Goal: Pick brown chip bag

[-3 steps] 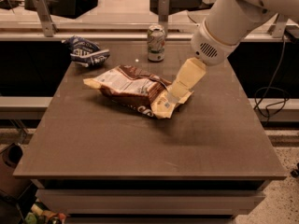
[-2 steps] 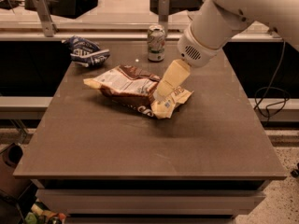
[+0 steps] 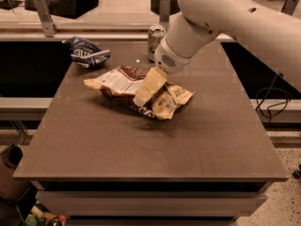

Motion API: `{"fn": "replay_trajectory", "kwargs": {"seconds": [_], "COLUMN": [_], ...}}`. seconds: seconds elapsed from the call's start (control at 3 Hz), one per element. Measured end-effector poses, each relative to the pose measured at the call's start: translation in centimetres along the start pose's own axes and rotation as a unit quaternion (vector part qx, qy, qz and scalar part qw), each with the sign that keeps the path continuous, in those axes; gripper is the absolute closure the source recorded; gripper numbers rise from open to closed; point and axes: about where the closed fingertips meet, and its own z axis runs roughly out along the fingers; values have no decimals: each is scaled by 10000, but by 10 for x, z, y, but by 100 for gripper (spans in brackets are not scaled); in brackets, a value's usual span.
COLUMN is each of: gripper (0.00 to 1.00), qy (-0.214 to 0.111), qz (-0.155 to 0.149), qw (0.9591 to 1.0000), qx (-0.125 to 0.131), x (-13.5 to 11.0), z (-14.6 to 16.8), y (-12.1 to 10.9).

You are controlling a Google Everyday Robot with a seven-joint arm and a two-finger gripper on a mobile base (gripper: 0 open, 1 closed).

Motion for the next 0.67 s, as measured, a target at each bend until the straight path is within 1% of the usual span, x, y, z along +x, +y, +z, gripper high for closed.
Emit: {"fn": "replay_trajectory", "kwargs": {"seconds": [0.33,0.67], "gripper": [0,0], "qy": [50,297], "qz": [-130,-90], "qw": [9995,9981], "qx": [-285,-531], "x": [-7,-5], "z": [22,48], "y": [12,17]}}
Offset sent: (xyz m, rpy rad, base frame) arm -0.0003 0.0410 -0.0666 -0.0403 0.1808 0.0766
